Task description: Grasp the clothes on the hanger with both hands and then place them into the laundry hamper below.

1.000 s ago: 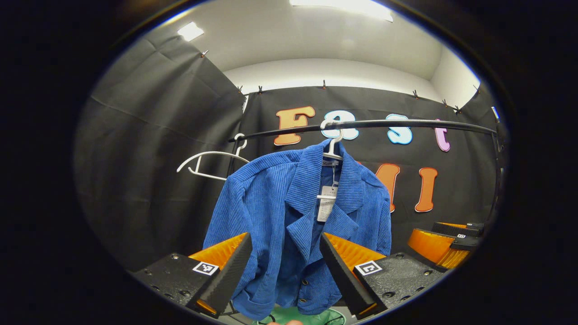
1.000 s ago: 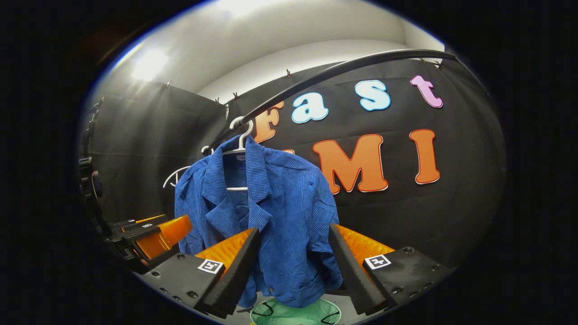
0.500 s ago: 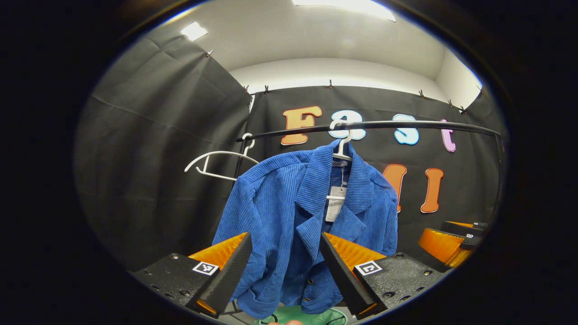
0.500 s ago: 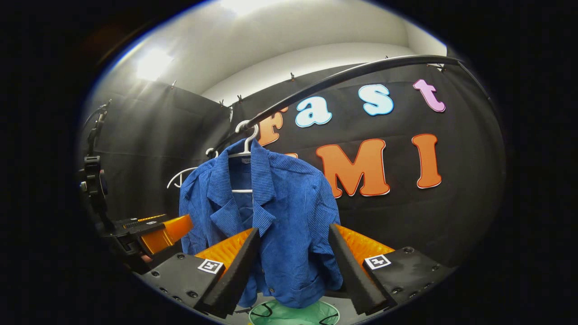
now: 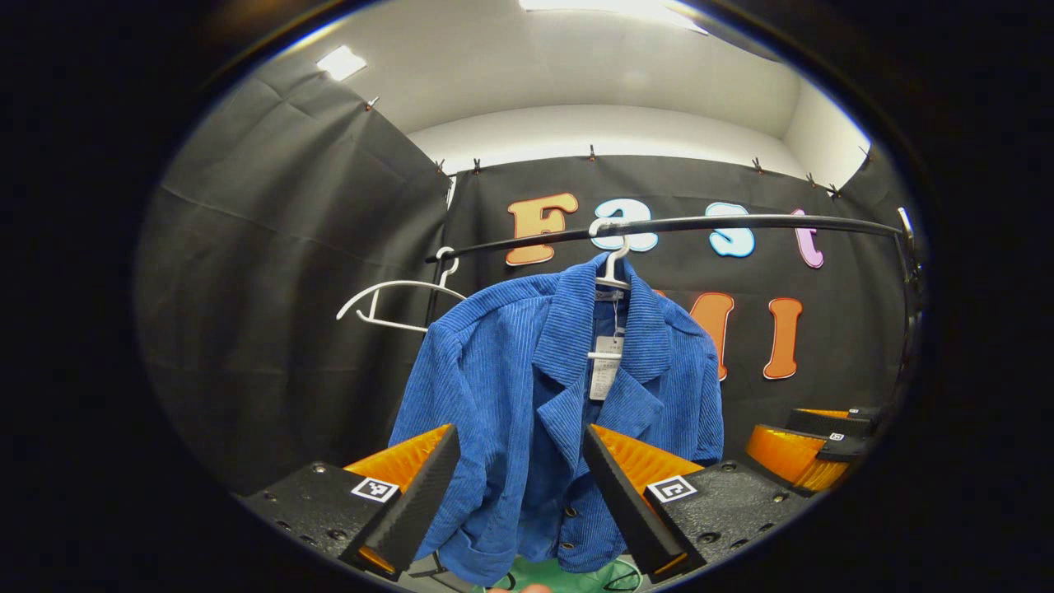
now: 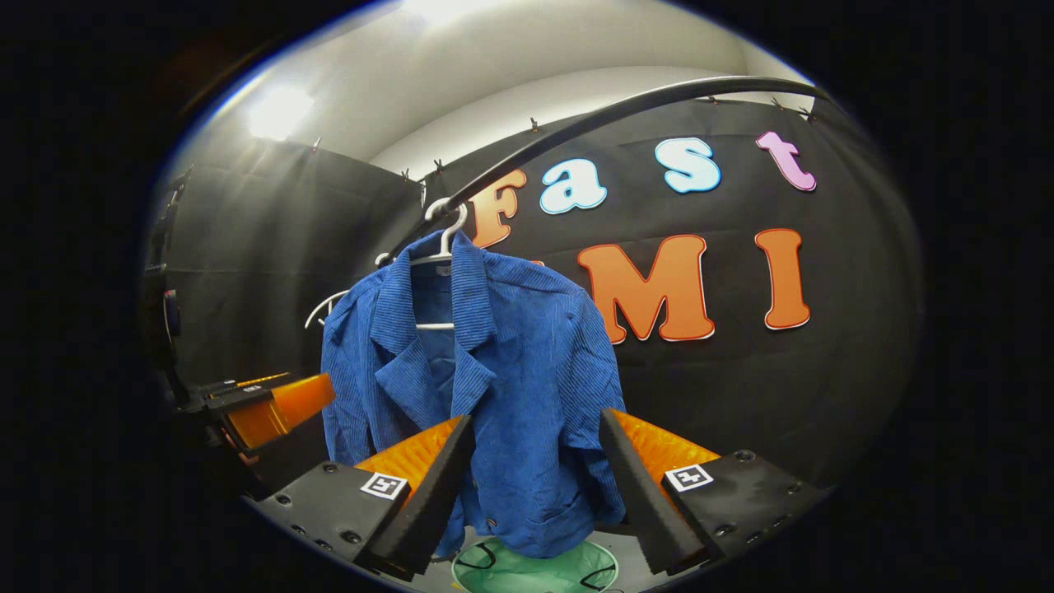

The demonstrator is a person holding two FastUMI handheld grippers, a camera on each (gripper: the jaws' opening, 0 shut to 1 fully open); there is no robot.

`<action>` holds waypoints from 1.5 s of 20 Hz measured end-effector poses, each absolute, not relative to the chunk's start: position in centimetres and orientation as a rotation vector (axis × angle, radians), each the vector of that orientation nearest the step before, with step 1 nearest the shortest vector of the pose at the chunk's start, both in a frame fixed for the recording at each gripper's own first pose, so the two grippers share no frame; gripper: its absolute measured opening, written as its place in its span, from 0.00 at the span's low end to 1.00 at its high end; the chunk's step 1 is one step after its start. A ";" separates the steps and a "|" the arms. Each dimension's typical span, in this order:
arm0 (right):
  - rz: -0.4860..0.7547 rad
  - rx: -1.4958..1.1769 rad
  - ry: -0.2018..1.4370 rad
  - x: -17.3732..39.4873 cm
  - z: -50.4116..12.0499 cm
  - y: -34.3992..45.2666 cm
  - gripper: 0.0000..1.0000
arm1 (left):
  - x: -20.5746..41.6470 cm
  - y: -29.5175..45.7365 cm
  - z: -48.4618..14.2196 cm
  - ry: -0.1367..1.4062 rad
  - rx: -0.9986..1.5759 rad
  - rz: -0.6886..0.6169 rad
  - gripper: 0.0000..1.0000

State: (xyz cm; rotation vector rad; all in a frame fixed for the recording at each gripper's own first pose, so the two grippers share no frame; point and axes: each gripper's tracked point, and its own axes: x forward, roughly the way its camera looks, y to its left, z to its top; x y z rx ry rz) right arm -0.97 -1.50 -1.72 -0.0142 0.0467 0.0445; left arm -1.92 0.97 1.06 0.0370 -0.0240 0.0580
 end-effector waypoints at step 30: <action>0.143 -0.021 0.006 5.5 -1.6 5.5 0.98 | -1.6 6.2 2.0 -0.049 0.000 0.104 0.92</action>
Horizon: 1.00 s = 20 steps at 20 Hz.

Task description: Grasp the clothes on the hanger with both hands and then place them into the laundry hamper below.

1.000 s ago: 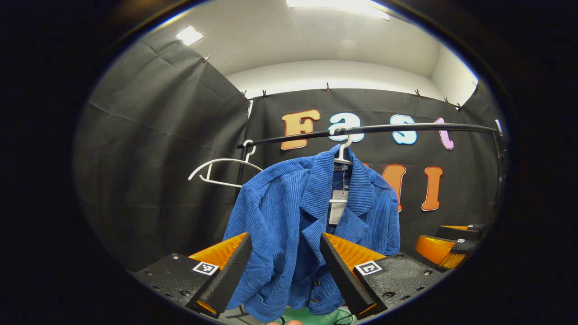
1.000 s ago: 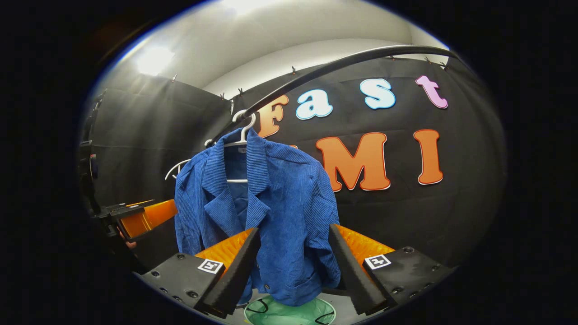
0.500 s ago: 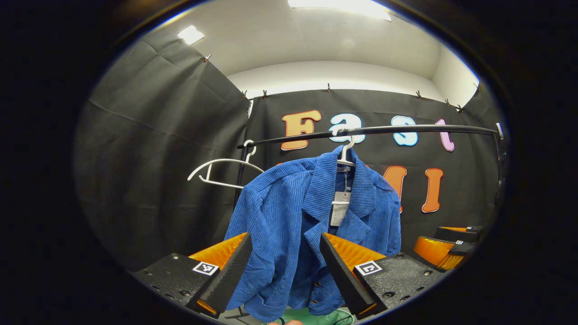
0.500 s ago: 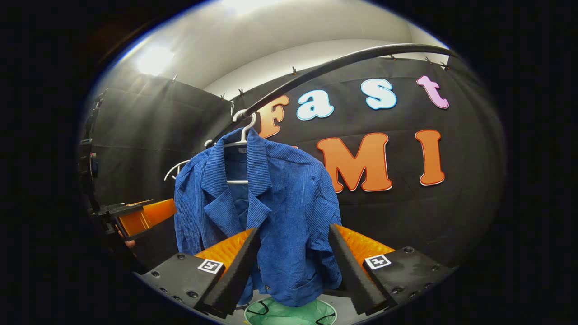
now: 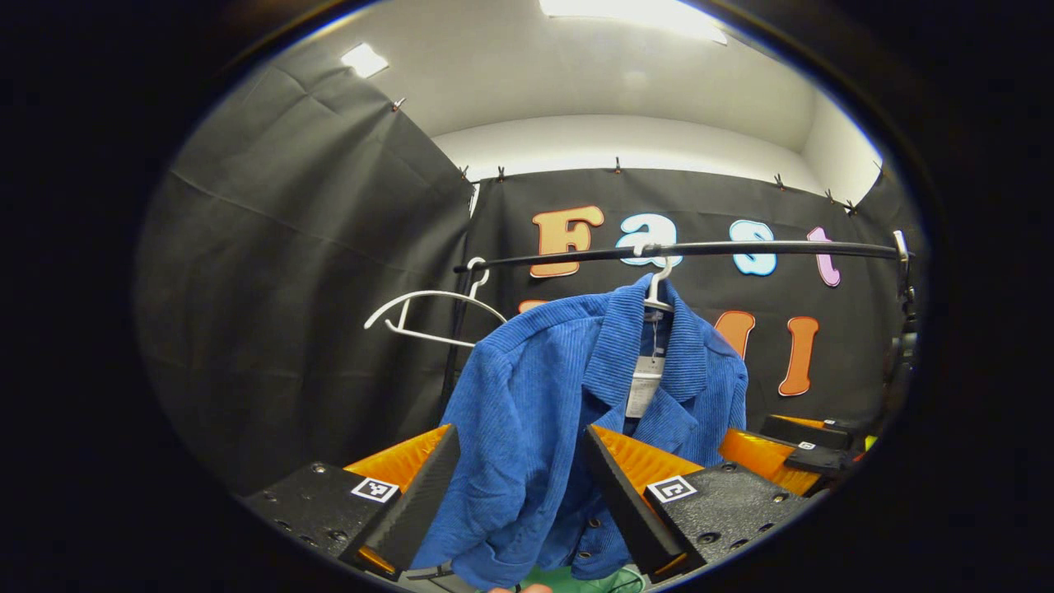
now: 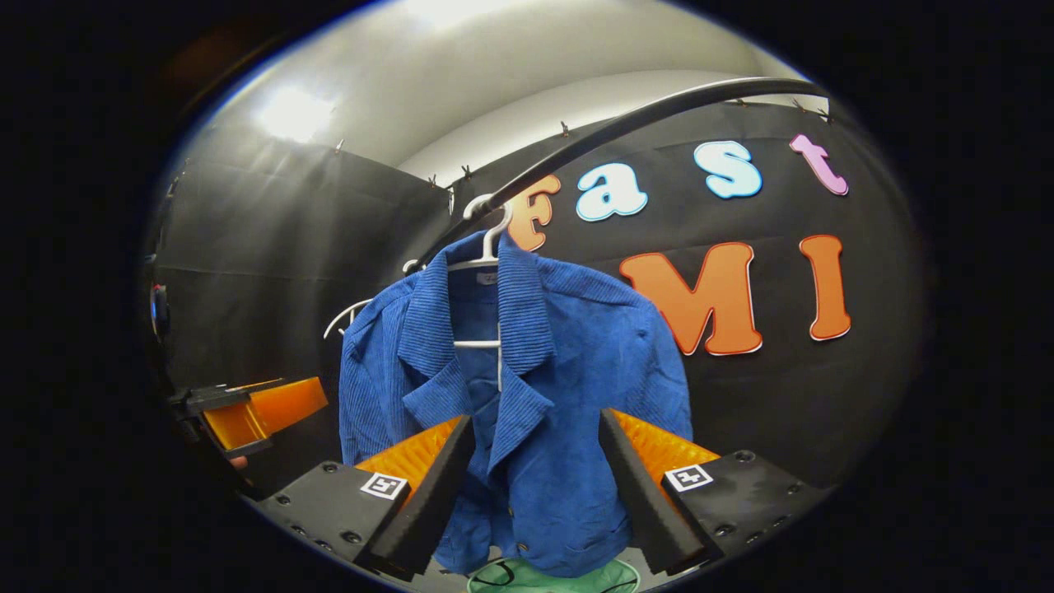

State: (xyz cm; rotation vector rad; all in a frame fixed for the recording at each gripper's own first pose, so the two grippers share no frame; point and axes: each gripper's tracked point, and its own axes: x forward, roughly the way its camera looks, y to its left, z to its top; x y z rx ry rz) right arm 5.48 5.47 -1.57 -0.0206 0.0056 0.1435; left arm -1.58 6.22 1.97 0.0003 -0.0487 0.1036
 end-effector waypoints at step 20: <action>-0.275 -0.050 0.034 19.4 -8.4 1.7 0.98 | -5.4 11.8 -0.4 -0.003 0.002 0.137 0.95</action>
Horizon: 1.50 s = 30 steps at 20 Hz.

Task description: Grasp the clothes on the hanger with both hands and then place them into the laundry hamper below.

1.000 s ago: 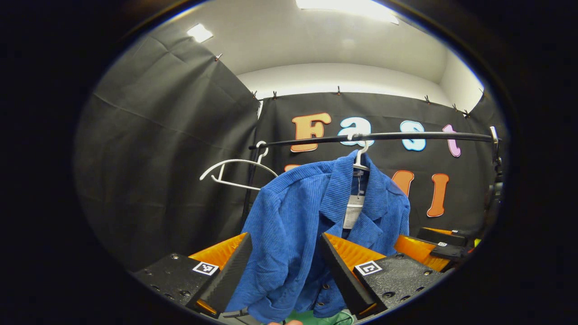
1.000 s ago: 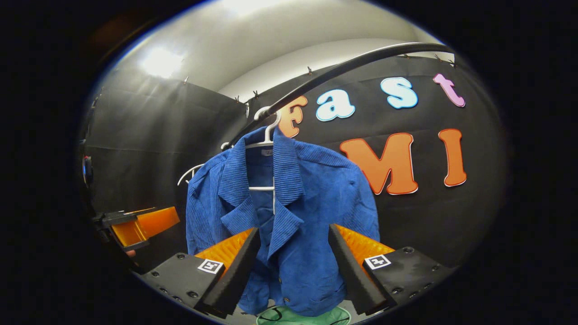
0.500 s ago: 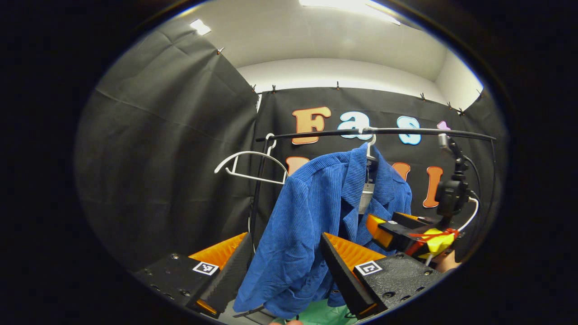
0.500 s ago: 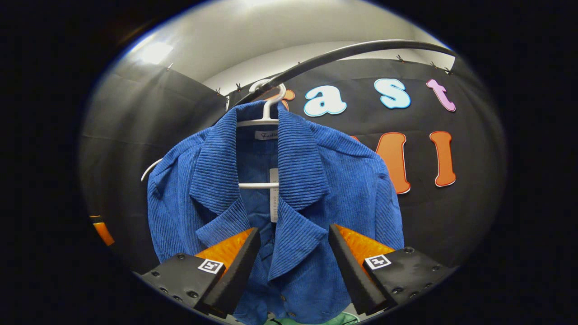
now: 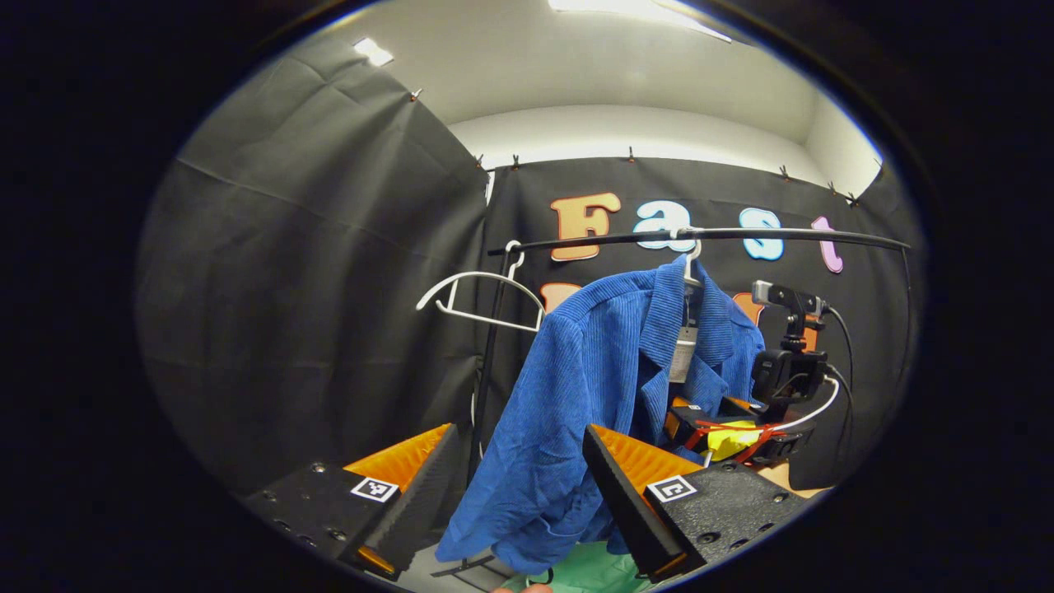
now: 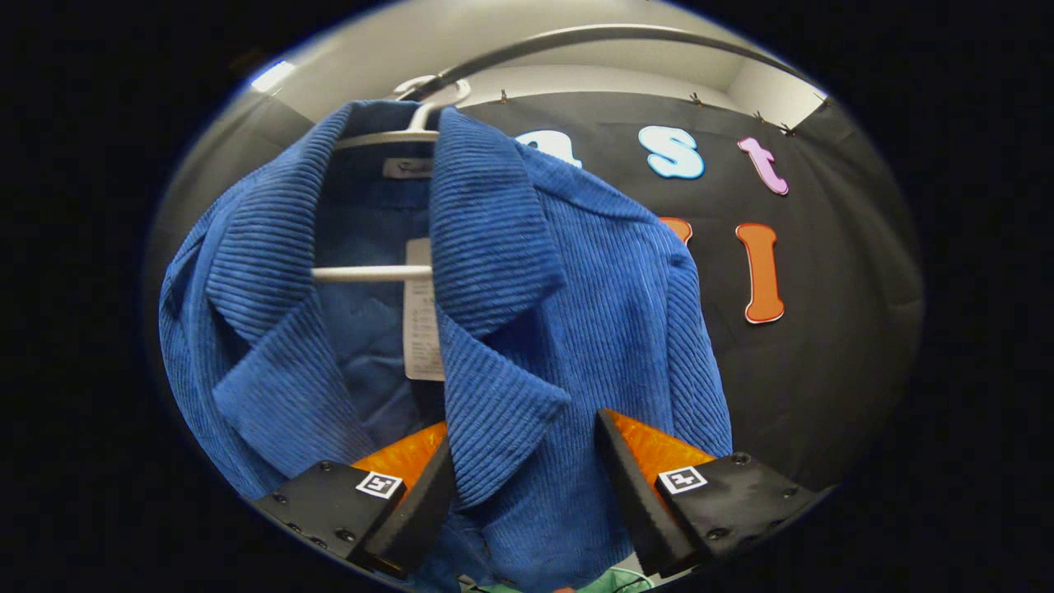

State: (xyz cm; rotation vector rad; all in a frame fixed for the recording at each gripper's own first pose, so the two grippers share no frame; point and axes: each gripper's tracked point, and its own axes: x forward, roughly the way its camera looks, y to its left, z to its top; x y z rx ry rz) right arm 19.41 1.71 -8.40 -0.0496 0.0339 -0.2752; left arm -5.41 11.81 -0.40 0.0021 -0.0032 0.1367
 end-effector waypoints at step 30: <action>0.355 0.095 -0.148 1.6 5.8 -3.1 0.09 | 8.8 -2.4 -3.7 -0.145 0.071 0.243 0.91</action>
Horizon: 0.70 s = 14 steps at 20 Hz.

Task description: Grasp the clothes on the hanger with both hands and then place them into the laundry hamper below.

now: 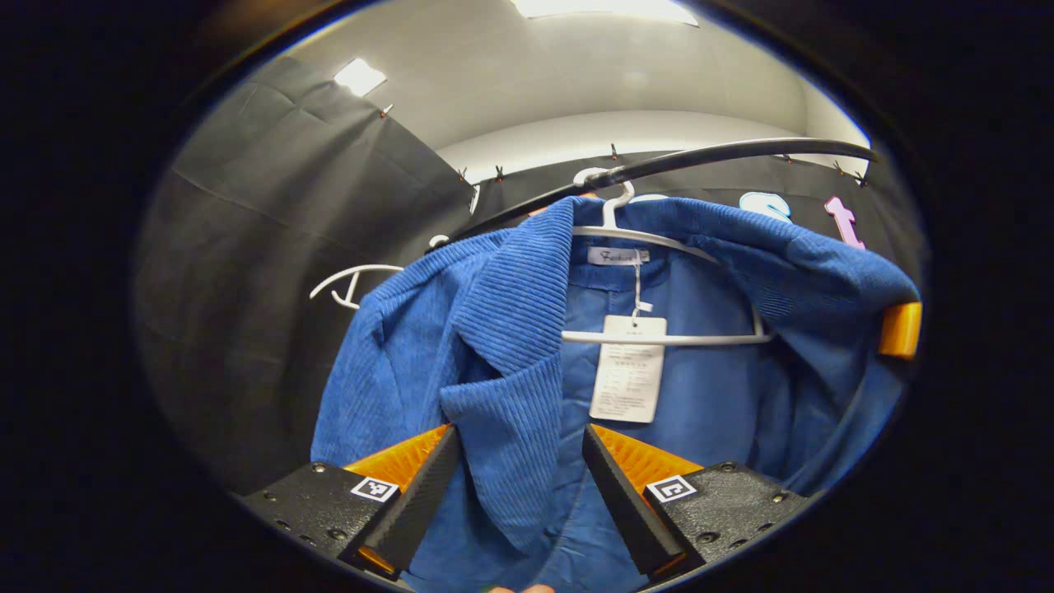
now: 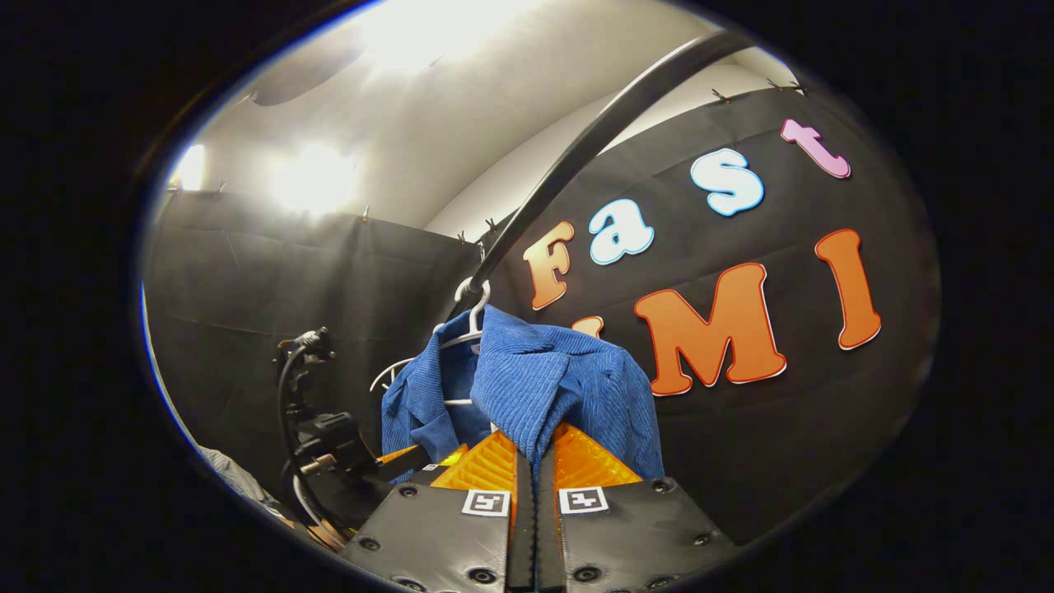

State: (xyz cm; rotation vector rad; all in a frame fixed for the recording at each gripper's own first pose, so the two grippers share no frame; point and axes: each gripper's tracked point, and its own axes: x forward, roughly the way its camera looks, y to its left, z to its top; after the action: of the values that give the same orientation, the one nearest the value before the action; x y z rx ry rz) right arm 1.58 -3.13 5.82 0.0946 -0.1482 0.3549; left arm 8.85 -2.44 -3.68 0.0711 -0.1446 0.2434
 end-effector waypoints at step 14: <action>0.227 0.017 -0.124 2.2 4.5 -2.2 0.08 | 8.4 3.9 -4.4 -0.034 0.210 0.102 0.43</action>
State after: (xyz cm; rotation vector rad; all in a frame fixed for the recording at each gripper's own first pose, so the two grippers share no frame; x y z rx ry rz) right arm 2.24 -2.22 4.55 0.0172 -0.1237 0.2271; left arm 8.44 3.85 -4.42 0.2095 -0.0342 0.1019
